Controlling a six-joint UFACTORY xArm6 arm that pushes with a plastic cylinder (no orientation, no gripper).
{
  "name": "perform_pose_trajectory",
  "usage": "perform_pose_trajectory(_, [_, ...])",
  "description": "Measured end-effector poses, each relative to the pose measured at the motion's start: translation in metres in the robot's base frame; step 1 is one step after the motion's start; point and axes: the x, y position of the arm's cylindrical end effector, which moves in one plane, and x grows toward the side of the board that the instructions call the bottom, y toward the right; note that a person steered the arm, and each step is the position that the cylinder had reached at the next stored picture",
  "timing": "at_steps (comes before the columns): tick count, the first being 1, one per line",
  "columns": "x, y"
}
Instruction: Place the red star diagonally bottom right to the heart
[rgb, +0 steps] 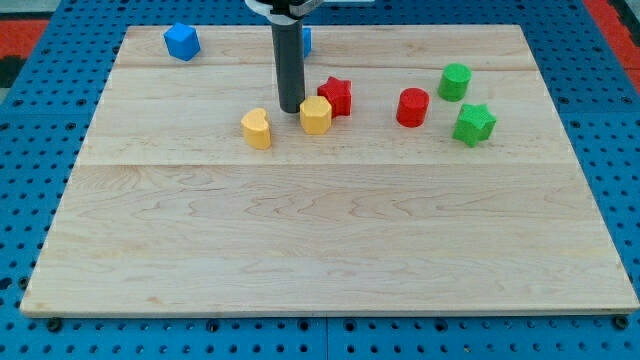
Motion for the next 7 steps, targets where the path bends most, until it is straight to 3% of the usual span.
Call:
perform_pose_trajectory(1, [-0.043, 0.002])
perform_pose_trajectory(2, [-0.053, 0.056])
perform_pose_trajectory(3, [0.007, 0.088])
perform_pose_trajectory(4, [0.036, 0.087])
perform_pose_trajectory(5, [0.049, 0.041])
perform_pose_trajectory(6, [0.040, 0.029])
perform_pose_trajectory(7, [0.006, 0.062])
